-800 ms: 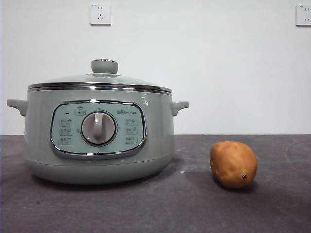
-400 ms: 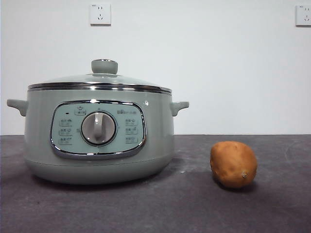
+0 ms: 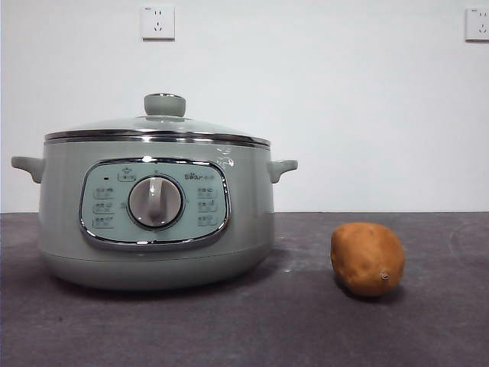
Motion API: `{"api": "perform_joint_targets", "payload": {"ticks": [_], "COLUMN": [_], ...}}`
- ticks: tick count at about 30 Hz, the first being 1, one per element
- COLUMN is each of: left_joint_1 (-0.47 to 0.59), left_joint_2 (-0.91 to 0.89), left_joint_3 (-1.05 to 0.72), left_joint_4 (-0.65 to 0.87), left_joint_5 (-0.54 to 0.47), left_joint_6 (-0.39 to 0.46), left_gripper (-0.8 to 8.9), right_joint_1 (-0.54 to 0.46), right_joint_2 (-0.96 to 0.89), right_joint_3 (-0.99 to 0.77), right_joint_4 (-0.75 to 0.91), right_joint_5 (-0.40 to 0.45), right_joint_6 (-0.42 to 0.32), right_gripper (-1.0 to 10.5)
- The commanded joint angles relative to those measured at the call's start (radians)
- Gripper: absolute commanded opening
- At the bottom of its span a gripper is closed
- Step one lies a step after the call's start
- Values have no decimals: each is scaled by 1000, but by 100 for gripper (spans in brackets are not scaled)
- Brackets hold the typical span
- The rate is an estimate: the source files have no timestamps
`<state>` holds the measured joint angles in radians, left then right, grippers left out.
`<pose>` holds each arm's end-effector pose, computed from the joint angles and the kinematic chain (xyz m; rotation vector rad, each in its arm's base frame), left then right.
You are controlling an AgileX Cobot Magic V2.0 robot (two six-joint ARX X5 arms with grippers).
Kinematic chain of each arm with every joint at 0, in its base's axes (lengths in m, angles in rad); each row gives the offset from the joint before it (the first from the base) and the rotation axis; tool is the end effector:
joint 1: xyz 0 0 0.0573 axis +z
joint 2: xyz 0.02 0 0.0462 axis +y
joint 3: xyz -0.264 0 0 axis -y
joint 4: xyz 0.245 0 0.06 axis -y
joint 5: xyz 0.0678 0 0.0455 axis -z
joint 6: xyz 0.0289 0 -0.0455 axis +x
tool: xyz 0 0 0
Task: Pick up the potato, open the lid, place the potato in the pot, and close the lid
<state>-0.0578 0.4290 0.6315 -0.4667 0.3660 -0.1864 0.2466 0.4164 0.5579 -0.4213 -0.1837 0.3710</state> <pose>0.0986 -0.0161 0.2966 -0.2234 0.3017 -0.3958 0.1007 0.0308 0.2777 0.3540 0.3577 0.3701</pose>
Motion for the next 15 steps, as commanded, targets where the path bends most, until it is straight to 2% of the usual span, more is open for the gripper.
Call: {"api": "perform_joint_targets", "payload": {"ticks": [1,9,15], "left_joint_1": [2,0,-1], "left_joint_2": [79,284,378], "left_joint_3": [81,283,351], "left_joint_4": [-46,-216,-268], "left_joint_5": [52,197,219], "left_joint_6": [66,140,140], "left_gripper": [-6,-4,16], "right_joint_1": [-2,-2,-2], "right_joint_2": [82,332,475], "right_joint_3": [99,402,544], "right_joint_4": [-69,-384,-545], "right_joint_5": [-2,-12,-156], "right_joint_6": [-79,-220,-267], "right_gripper": [-8,-2,9]}}
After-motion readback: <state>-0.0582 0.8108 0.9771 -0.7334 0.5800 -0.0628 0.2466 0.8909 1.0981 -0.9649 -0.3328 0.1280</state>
